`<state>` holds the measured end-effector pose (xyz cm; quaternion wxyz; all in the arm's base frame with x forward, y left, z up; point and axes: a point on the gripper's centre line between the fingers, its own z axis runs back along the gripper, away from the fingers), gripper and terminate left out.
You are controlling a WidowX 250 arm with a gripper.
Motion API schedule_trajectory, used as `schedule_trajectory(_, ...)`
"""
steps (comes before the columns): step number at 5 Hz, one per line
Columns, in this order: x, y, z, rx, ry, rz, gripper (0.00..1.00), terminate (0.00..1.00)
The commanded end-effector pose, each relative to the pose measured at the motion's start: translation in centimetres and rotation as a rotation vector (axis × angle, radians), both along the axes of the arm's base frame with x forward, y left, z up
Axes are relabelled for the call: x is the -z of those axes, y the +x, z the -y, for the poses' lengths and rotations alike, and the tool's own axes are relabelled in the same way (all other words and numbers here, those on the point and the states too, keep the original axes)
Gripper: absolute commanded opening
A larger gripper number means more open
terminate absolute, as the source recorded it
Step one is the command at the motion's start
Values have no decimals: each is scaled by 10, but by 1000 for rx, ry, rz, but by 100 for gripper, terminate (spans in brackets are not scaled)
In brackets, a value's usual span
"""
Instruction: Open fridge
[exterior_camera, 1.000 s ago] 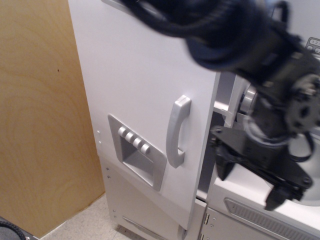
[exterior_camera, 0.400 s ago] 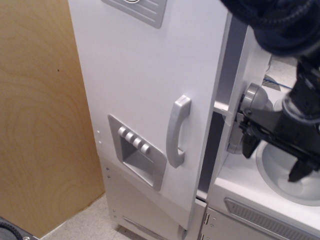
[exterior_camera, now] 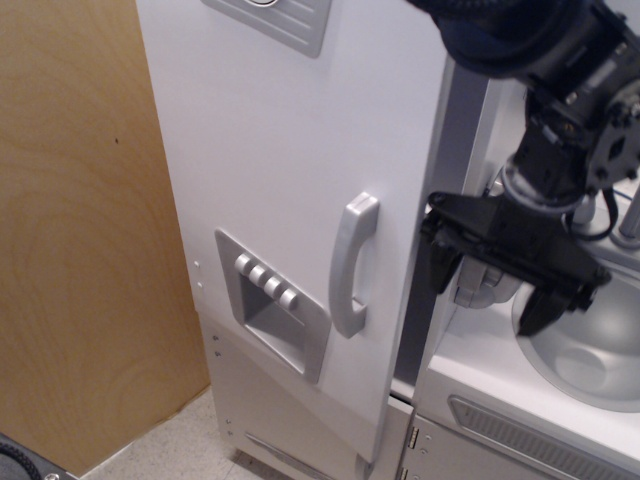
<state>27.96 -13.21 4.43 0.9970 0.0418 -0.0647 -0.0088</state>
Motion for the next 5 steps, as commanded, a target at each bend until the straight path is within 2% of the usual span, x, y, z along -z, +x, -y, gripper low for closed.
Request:
schedule_trajectory(1, -18, -45, -34, 14, 0, -28, 100, 0)
schedule_trajectory(2, -15, -69, -63, 29, 34, 0, 100, 0)
schedule_trajectory(3, -13, -80, -99, 49, 21, 14, 100, 0)
schedule_trajectory(4, -11, -81, -129, 41, 17, 1, 100, 0)
schedule_trajectory(5, -15, -86, -159, 20, 38, 57, 100, 0)
